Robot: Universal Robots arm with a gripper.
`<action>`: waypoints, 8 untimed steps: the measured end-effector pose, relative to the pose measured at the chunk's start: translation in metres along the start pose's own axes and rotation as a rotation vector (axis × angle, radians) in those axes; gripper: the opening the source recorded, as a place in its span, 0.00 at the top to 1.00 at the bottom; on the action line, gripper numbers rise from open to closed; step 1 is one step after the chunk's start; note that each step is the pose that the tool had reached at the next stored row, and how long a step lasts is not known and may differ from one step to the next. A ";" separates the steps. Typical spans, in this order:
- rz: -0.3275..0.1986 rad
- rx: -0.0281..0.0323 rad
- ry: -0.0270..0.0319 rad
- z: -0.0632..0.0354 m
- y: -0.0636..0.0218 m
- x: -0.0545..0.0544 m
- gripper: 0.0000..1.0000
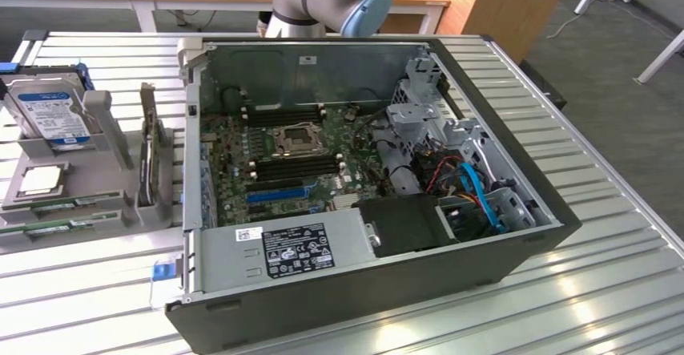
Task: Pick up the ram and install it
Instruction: 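Pick up the ram and move it above insertion slot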
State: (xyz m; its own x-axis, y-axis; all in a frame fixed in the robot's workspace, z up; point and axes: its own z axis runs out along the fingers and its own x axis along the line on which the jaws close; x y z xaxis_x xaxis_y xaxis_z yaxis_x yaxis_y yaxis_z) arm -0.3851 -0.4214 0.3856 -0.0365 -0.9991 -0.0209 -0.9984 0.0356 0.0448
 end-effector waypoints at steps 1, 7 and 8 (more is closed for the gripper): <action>0.000 0.0000 0.0000 0.0000 0.0000 0.000 0.90; 0.000 0.0000 0.0000 0.0000 0.0000 0.000 0.77; 0.000 0.0000 0.0000 0.0000 0.0000 0.000 0.71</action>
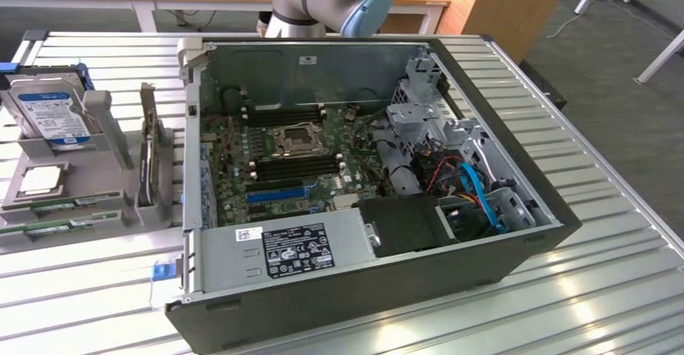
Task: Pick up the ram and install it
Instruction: 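Pick up the ram and move it above insertion slot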
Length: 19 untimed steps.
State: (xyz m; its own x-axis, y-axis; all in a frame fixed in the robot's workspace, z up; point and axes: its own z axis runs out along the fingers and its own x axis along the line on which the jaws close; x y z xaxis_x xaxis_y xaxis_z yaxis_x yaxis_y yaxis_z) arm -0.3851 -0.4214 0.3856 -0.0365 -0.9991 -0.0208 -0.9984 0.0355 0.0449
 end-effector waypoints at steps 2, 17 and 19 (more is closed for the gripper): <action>0.000 0.0000 0.0000 0.0000 0.0000 0.000 0.71; 0.000 0.0000 -0.0003 0.0066 -0.0003 0.000 0.71; 0.000 0.0000 -0.0003 0.0091 -0.0004 0.000 0.71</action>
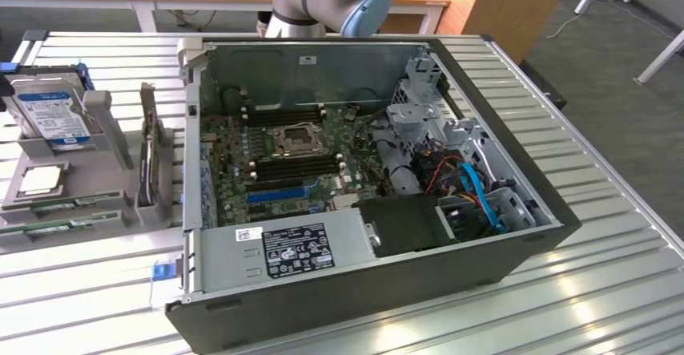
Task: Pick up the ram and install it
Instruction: 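Pick up the ram and move it above insertion slot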
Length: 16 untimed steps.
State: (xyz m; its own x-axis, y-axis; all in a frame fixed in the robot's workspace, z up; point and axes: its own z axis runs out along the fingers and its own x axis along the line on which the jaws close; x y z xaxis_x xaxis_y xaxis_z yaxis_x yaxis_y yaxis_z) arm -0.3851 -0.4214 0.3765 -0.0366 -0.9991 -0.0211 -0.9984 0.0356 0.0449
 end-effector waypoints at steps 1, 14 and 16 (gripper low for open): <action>0.000 0.0001 -0.0001 0.0013 -0.0001 0.000 0.71; 0.000 0.0001 0.0000 0.0132 -0.0006 0.000 0.71; 0.000 0.0000 0.0000 0.0148 -0.0007 0.000 0.71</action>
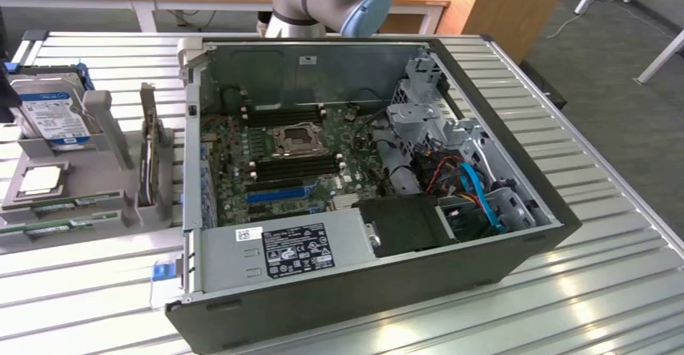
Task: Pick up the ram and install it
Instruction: 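Pick up the ram and move it above insertion slot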
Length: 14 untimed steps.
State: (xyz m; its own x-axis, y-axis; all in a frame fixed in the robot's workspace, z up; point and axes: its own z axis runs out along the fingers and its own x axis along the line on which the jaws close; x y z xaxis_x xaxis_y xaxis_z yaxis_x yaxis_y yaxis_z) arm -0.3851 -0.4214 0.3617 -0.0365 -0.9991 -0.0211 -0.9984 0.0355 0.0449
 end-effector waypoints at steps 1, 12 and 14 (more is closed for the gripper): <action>0.000 0.0000 0.0000 0.0007 0.0000 0.000 0.71; 0.000 0.0000 -0.0001 0.0079 -0.0003 0.000 0.71; 0.000 0.0001 0.0000 0.0095 -0.0004 0.000 0.71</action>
State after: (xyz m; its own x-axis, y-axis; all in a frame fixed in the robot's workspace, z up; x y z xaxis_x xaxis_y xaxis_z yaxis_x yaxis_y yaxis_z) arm -0.3851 -0.4214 0.3522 -0.0365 -0.9991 -0.0211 -0.9984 0.0356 0.0449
